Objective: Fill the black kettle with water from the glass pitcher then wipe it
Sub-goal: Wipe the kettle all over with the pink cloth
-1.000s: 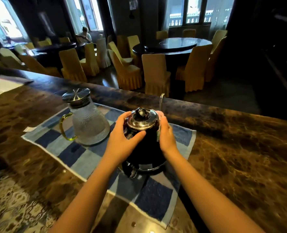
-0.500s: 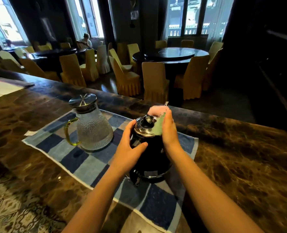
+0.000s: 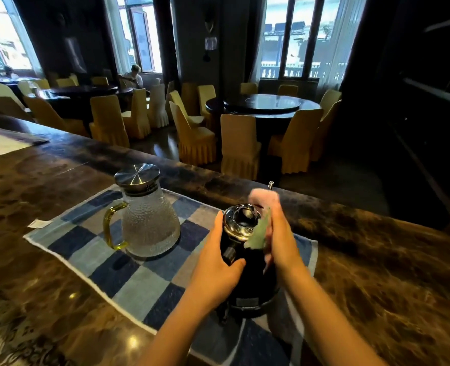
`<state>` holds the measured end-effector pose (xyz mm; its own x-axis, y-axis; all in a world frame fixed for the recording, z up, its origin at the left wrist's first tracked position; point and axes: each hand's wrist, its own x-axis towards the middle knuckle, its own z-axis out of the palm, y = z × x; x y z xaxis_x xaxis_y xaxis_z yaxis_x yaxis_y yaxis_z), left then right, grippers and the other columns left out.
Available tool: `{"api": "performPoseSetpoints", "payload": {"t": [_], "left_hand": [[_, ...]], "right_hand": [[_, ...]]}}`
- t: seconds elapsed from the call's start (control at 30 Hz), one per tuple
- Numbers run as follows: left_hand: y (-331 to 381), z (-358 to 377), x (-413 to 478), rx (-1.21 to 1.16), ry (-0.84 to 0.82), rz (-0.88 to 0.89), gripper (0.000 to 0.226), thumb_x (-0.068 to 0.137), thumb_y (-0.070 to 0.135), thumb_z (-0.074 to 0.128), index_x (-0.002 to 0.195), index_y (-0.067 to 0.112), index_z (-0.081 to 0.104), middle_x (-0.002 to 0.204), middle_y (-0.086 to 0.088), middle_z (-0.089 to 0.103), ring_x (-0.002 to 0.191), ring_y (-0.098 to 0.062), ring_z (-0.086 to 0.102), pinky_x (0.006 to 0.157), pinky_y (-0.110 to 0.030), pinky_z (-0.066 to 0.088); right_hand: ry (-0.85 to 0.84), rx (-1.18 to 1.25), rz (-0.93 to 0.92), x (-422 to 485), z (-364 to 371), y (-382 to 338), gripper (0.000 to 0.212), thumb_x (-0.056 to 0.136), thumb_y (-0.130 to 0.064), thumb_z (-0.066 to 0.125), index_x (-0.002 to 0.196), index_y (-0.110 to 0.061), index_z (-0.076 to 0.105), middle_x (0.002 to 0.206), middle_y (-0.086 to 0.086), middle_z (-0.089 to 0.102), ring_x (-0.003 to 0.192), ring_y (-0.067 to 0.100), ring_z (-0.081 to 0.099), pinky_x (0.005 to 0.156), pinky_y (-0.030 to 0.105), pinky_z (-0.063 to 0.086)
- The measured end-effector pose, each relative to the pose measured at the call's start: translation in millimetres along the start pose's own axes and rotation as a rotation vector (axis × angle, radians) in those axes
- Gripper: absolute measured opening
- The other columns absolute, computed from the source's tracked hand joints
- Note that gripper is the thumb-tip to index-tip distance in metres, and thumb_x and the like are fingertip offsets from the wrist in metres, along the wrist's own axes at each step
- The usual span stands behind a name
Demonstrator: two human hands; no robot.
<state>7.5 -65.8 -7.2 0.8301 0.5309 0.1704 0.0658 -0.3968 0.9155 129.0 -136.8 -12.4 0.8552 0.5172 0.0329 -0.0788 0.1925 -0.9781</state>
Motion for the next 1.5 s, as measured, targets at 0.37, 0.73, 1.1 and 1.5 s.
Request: {"api": "performPoseSetpoints", "payload": {"t": [0.37, 0.73, 1.1, 1.5], "left_hand": [[2.5, -7.0, -0.9, -0.022, -0.104, 0.017, 0.107, 0.071, 0.022, 0.077, 0.150, 0.031, 0.006, 0.153, 0.009, 0.031, 0.140, -0.008, 0.031, 0.114, -0.038, 0.032], [9.3, -39.5, 6.4, -0.047, -0.255, 0.073, 0.074, 0.059, 0.074, 0.060, 0.124, 0.065, 0.025, 0.130, 0.045, 0.036, 0.128, 0.012, 0.036, 0.097, -0.005, 0.034], [18.1, -70.5, 2.6, -1.406, -0.182, -0.395, 0.052, 0.082, 0.034, 0.049, 0.125, 0.007, 0.059, 0.120, -0.023, 0.065, 0.103, -0.030, 0.067, 0.088, -0.048, 0.051], [-5.6, -59.5, 12.5, -0.231, 0.211, -0.400, 0.045, 0.102, 0.022, 0.033, 0.139, -0.003, 0.037, 0.147, -0.021, 0.036, 0.134, -0.036, 0.036, 0.112, -0.040, 0.029]], "right_hand": [[0.162, -0.064, 0.094, -1.6, -25.4, 45.0, 0.039, 0.099, -0.039, 0.036, 0.111, -0.018, 0.066, 0.106, -0.004, 0.070, 0.100, 0.009, 0.064, 0.095, 0.029, 0.048], [0.018, 0.278, -0.136, -47.8, -4.7, -44.5, 0.056, 0.080, -0.058, 0.040, 0.111, -0.020, 0.068, 0.116, 0.005, 0.071, 0.110, 0.018, 0.065, 0.090, 0.032, 0.048], [-0.429, -0.521, -0.215, -32.7, 74.1, -83.3, 0.025, 0.094, -0.023, 0.054, 0.118, -0.019, 0.057, 0.093, -0.004, 0.069, 0.087, 0.008, 0.062, 0.080, 0.026, 0.050], [-0.154, -1.147, -0.292, 13.2, 35.0, -51.2, 0.018, 0.083, -0.052, 0.054, 0.085, -0.040, 0.067, 0.088, -0.022, 0.068, 0.089, 0.003, 0.062, 0.077, 0.037, 0.054]]}}
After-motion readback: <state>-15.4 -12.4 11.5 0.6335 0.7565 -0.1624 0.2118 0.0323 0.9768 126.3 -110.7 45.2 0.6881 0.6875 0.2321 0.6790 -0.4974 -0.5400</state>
